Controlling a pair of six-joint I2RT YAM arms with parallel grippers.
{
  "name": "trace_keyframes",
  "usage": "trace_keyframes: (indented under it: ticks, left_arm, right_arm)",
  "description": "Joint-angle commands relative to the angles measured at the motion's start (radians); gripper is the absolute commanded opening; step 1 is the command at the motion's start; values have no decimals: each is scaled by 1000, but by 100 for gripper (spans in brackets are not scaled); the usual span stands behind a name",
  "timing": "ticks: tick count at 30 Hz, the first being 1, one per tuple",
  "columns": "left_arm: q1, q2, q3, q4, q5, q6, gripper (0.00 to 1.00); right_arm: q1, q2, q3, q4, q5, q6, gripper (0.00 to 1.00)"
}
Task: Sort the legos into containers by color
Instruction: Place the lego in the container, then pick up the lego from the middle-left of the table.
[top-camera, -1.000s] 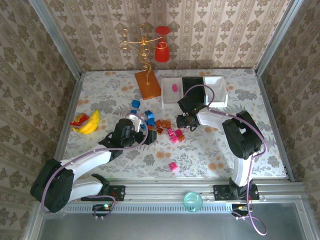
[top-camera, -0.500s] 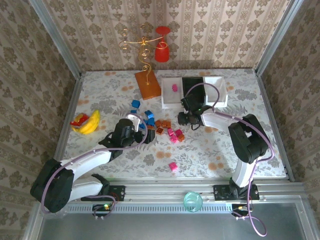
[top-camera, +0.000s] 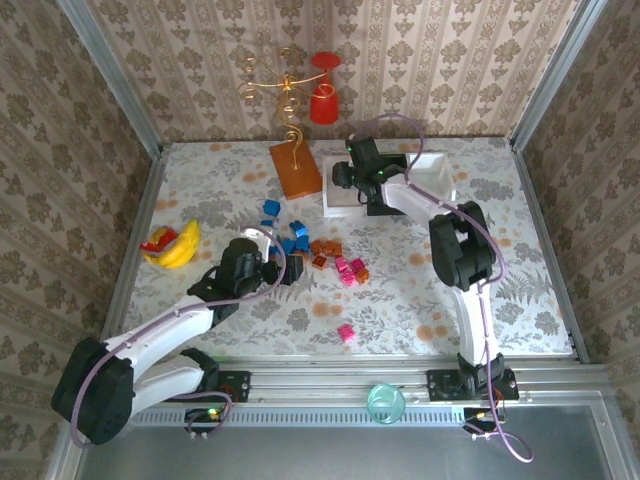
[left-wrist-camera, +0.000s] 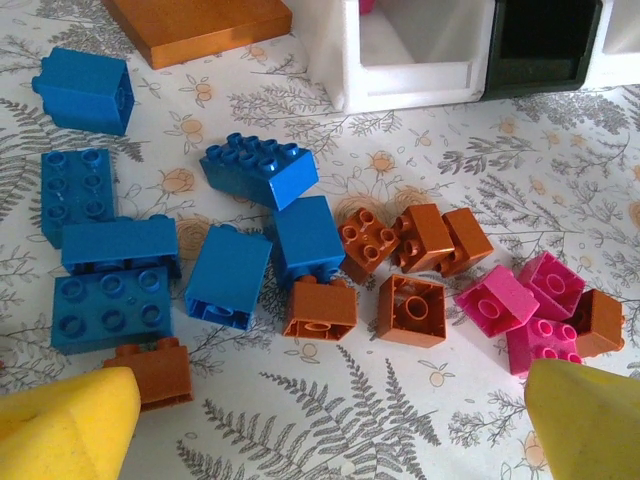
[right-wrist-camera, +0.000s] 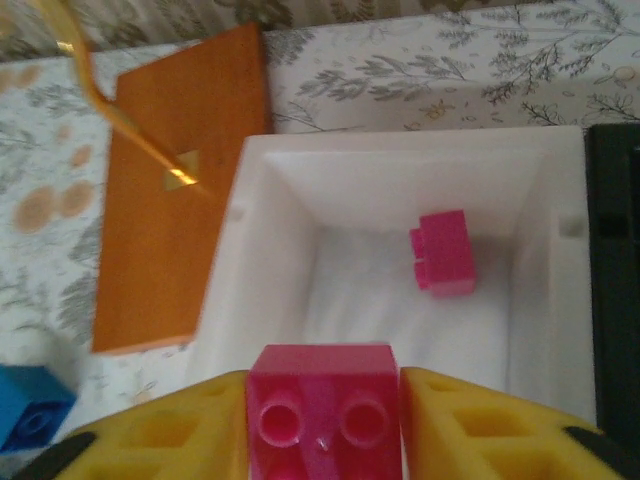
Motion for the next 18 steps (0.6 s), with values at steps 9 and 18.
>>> trace_keyframes:
  ticks: [9, 18]
  left_arm:
    - [60, -60, 0, -140, -11, -36, 100]
    - [230, -43, -2, -275, -8, -80, 97]
  right_arm:
    - [-16, -268, -193, 22, -159, -21, 64]
    - [60, -685, -776, 53, -132, -48, 70]
